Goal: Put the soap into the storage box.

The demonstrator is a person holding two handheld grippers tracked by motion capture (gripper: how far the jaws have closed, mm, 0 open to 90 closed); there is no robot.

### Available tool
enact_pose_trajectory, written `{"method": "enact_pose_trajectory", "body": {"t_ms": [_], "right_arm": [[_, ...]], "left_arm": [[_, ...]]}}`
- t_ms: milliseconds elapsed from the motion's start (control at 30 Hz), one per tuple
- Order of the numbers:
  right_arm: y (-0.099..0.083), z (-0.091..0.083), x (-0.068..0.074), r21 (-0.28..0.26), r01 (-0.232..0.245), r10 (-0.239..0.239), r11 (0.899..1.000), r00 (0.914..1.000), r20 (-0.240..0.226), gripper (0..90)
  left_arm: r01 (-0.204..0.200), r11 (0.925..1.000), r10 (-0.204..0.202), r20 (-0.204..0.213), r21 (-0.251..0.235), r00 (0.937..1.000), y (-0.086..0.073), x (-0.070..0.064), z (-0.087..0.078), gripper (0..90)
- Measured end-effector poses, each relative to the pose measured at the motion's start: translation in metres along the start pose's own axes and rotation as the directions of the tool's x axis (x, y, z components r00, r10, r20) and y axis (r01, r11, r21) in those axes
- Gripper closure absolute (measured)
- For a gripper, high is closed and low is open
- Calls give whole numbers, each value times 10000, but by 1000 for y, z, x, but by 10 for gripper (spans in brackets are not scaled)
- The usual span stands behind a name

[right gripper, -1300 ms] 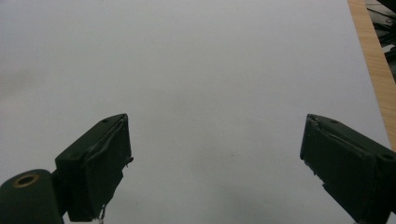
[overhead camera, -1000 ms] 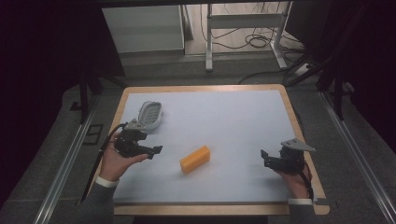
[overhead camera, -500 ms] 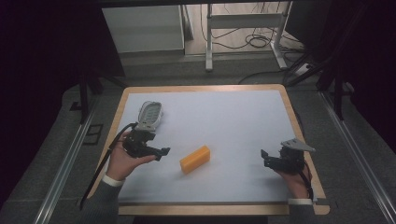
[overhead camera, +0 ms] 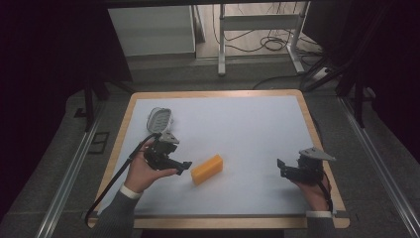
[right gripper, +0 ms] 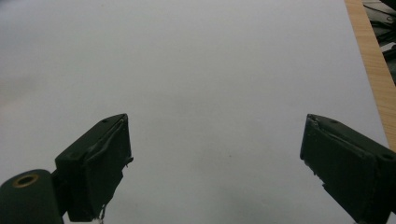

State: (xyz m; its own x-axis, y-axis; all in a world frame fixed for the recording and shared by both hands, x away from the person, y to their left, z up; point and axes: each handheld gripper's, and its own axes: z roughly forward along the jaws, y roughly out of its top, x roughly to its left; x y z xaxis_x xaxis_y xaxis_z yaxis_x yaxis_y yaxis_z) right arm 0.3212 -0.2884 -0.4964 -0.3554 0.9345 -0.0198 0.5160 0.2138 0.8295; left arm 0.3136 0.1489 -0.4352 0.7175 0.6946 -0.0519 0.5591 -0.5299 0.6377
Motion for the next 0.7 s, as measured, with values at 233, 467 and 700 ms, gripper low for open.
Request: {"method": "enact_pose_trajectory", "body": {"t_ms": [233,467,700], "right_arm": [[0,0,-1,13,-49,48,10000,10000,44,89],[-1,1,0,43,-65,65,10000,10000,47,88],[-1,2,0,96,-43,42,9999,9999,109,88]], "left_arm": [[-206,9997,203,177,144,9996,6,-8,11,197],[-84,9997,78,258,243,9996,7,-11,23,199],[-373,9982,368,114,475,9993,12,-21,34,202]]}}
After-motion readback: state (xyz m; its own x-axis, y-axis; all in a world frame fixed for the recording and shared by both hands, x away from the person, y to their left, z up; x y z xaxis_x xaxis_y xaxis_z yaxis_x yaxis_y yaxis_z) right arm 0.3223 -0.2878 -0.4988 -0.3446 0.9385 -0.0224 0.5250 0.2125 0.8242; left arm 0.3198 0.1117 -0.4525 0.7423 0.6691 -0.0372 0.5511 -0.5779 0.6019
